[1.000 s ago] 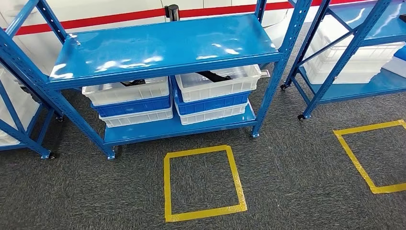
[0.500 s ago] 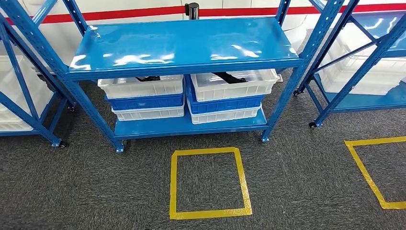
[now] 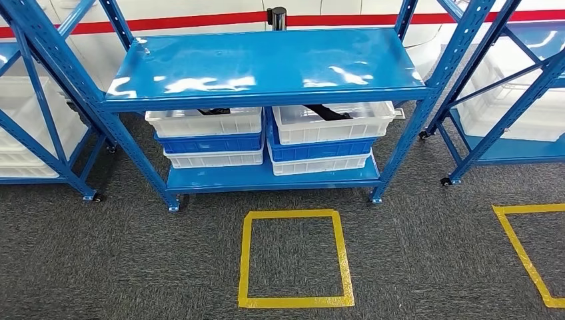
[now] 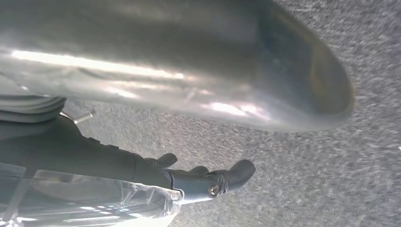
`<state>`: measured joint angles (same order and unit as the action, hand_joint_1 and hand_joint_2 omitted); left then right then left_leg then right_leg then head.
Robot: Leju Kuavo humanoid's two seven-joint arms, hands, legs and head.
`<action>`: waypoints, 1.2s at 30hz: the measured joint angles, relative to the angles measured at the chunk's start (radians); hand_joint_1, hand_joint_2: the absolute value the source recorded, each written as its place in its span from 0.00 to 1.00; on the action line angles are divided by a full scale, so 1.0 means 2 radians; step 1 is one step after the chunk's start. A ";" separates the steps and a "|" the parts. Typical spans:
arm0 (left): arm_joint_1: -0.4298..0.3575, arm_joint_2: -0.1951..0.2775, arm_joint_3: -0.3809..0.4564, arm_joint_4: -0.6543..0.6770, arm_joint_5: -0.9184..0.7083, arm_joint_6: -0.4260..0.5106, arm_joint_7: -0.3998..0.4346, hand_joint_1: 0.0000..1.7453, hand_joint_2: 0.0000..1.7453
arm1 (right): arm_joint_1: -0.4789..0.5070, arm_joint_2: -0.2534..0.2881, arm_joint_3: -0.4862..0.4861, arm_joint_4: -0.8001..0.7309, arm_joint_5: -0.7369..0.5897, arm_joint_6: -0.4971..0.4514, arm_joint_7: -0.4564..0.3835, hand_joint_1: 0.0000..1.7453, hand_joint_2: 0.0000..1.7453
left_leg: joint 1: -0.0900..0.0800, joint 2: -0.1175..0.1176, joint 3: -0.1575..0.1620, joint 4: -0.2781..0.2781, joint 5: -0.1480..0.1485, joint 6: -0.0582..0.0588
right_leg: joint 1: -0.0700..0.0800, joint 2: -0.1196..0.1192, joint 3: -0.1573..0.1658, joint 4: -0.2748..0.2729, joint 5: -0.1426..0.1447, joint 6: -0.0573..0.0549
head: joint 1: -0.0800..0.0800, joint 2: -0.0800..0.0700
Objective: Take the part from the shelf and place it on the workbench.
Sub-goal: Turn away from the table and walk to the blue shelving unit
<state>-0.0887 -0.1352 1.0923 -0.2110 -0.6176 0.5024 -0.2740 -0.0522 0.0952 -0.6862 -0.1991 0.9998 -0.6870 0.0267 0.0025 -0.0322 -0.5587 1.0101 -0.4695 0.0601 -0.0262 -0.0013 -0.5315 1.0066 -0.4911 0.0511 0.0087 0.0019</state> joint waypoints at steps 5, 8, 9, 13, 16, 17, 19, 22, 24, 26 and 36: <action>0.000 0.000 0.000 0.000 -0.001 -0.002 0.002 0.00 0.00 | 0.000 0.000 -0.001 0.000 0.001 0.000 0.000 0.00 0.00 | 0.001 0.000 0.002 -0.004 0.001 -0.003 | 0.003 0.000 0.000 0.000 -0.001 -0.004 | 0.000 0.000; 0.000 0.000 0.000 0.000 -0.002 -0.004 0.005 0.00 0.00 | 0.000 0.000 -0.001 0.000 0.002 0.000 0.000 0.00 0.00 | 0.002 0.000 0.003 -0.005 0.001 -0.013 | 0.004 0.000 -0.001 0.001 -0.001 -0.007 | 0.000 0.000; 0.000 0.000 0.000 0.000 -0.002 -0.004 0.006 0.00 0.00 | 0.000 0.000 -0.001 0.000 0.003 0.000 0.000 0.00 0.00 | 0.003 0.000 0.003 -0.005 0.001 -0.017 | 0.005 0.000 -0.001 0.001 -0.001 -0.007 | 0.000 0.000; 0.000 0.000 0.000 0.000 -0.001 -0.009 0.007 0.00 0.00 | 0.000 0.000 -0.001 0.000 0.004 0.000 -0.001 0.00 0.00 | 0.002 0.000 0.003 -0.005 0.000 -0.021 | 0.006 0.000 -0.001 0.001 -0.001 -0.007 | 0.000 0.000; 0.000 0.000 0.000 0.000 -0.001 -0.011 0.007 0.00 0.00 | 0.000 0.000 -0.002 0.000 0.004 0.001 -0.002 0.00 0.00 | 0.000 0.000 0.002 -0.005 0.000 -0.021 | 0.005 0.000 -0.002 0.001 -0.001 -0.007 | 0.000 0.000; 0.000 0.000 0.000 0.000 -0.001 -0.011 0.007 0.00 0.00 | 0.000 0.000 -0.002 0.000 0.004 0.001 -0.002 0.00 0.00 | 0.000 0.000 0.002 -0.005 0.000 -0.021 | 0.005 0.000 -0.002 0.001 -0.001 -0.007 | 0.000 0.000; 0.000 0.000 0.000 0.000 -0.001 -0.011 0.007 0.00 0.00 | 0.000 0.000 -0.002 0.000 0.004 0.001 -0.002 0.00 0.00 | -0.001 0.000 0.002 -0.005 0.000 -0.021 | 0.004 0.000 -0.002 0.001 -0.001 -0.007 | 0.000 0.000; 0.000 0.000 0.000 0.000 -0.001 -0.011 0.009 0.00 0.50 | 0.000 0.000 -0.002 0.000 0.004 0.003 -0.002 0.00 0.00 | -0.002 0.000 0.002 -0.005 0.000 -0.021 | 0.002 0.000 -0.002 0.000 -0.001 -0.007 | 0.000 0.000; 0.000 0.000 0.000 0.000 -0.001 -0.013 0.012 0.00 1.00 | 0.000 0.000 -0.002 0.000 0.004 0.006 -0.001 0.00 0.00 | -0.003 0.000 0.002 -0.005 0.000 -0.021 | 0.002 0.000 -0.002 0.000 -0.001 -0.006 | 0.000 0.000; 0.000 0.000 0.000 0.000 -0.001 -0.015 0.013 0.00 1.00 | 0.000 0.000 -0.002 0.000 0.003 0.008 0.000 0.00 0.00 | -0.004 0.000 0.002 -0.005 0.000 -0.021 | 0.002 0.000 -0.002 0.000 -0.001 -0.006 | 0.000 0.000; 0.001 0.001 -0.003 0.000 -0.005 -0.019 0.019 0.00 1.00 | 0.001 0.000 -0.008 0.000 -0.004 0.009 0.001 0.00 1.00 | -0.004 0.000 0.002 -0.005 0.000 -0.021 | 0.001 0.000 -0.002 0.000 -0.001 -0.006 | 0.000 0.000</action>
<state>-0.0875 -0.1337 1.0872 -0.2111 -0.6278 0.4641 -0.2351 -0.0510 0.0952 -0.7013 -0.1992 0.9920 -0.6695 0.0296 -0.0051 -0.0320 -0.5541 1.0006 -0.4692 0.0184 -0.0242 -0.0012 -0.5351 1.0069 -0.4936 0.0383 0.0088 0.0019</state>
